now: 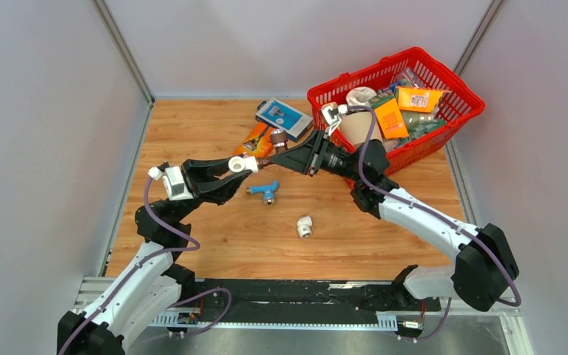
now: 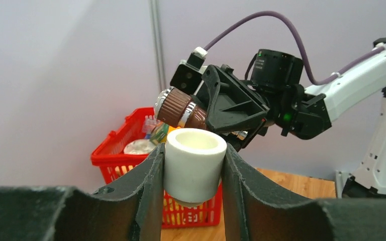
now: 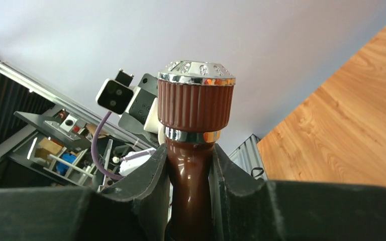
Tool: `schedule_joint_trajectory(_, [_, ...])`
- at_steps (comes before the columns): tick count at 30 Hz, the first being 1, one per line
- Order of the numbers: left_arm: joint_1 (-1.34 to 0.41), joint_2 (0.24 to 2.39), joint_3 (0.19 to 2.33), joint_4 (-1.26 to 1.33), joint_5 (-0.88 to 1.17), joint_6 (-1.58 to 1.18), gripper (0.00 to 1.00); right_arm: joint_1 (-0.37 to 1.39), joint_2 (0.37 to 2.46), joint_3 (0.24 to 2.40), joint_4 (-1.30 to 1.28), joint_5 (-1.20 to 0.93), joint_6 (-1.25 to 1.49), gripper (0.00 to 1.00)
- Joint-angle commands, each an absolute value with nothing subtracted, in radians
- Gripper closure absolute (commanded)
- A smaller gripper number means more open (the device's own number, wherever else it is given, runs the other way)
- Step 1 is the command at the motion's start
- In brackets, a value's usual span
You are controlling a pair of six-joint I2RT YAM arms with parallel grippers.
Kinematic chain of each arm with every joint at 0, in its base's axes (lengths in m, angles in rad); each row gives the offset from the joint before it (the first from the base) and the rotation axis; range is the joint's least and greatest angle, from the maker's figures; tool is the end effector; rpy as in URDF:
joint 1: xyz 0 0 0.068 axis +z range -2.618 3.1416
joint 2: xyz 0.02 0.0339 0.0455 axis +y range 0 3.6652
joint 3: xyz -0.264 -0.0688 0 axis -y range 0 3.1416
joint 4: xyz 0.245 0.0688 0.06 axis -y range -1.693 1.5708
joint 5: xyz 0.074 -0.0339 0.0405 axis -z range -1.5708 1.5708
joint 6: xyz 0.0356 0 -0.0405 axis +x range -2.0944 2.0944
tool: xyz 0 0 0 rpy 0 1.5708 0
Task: Install the water faucets
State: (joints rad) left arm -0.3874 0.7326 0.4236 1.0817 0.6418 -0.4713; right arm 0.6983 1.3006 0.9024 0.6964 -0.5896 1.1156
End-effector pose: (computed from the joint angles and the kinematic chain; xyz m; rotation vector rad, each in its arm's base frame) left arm 0.1297 -0.0759 0.3443 0.6022 0.8336 -1.0413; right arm 0.2153 0.2065 0.3587 -0.2888 1.5752 1.8562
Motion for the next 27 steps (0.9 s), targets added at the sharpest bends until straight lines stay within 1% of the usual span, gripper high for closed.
schedule_joint_trajectory(1, [-0.416, 0.664, 0.413, 1.006, 0.679, -0.323, 1.0, 0.704, 1.358, 0.923, 0.488, -0.457, 1.108, 0.79])
schedule_joint_trajectory(2, [-0.416, 0.652, 0.4, 0.993, 0.611, -0.404, 1.0, 0.704, 1.347, 0.925, 0.48, -0.443, 1.051, 0.73])
schedule_joint_trajectory(3, [-0.416, 0.62, 0.382, 0.953, 0.494, -0.455, 1.0, 0.704, 1.33, 0.937, 0.433, -0.427, 0.998, 0.64])
schedule_joint_trajectory(4, [-0.416, 0.605, 0.374, 0.937, 0.459, -0.509, 1.0, 0.704, 1.31, 0.945, 0.408, -0.402, 0.92, 0.56])
schedule_joint_trajectory(6, [-0.416, 0.568, 0.348, 0.919, 0.391, -0.607, 1.0, 0.704, 1.267, 0.936, 0.414, -0.37, 0.772, 0.45])
schedule_joint_trajectory(10, [-0.414, 0.5, 0.308, 0.858, 0.258, -0.754, 1.0, 0.704, 1.171, 0.85, 0.497, -0.337, 0.492, 0.26])
schedule_joint_trajectory(11, [-0.413, 0.482, 0.311, 0.838, 0.236, -0.771, 1.0, 0.704, 1.145, 0.818, 0.527, -0.345, 0.404, 0.19])
schedule_joint_trajectory(13, [-0.405, 0.46, 0.325, 0.767, 0.213, -0.817, 1.0, 0.704, 1.091, 0.755, 0.577, -0.356, 0.26, 0.17])
schedule_joint_trajectory(16, [-0.385, 0.448, 0.34, 0.684, 0.219, -0.908, 1.0, 0.704, 1.003, 0.658, 0.65, -0.448, 0.007, 0.16])
schedule_joint_trajectory(19, [-0.38, 0.449, 0.347, 0.695, 0.241, -1.001, 1.0, 0.706, 0.947, 0.597, 0.666, -0.583, -0.208, 0.16])
schedule_joint_trajectory(24, [-0.379, 0.485, 0.36, 0.764, 0.323, -1.086, 1.0, 0.715, 0.951, 0.574, 0.684, -0.719, -0.357, 0.17])
schedule_joint_trajectory(27, [-0.379, 0.508, 0.371, 0.799, 0.371, -1.123, 1.0, 0.739, 0.985, 0.581, 0.721, -0.735, -0.394, 0.18])
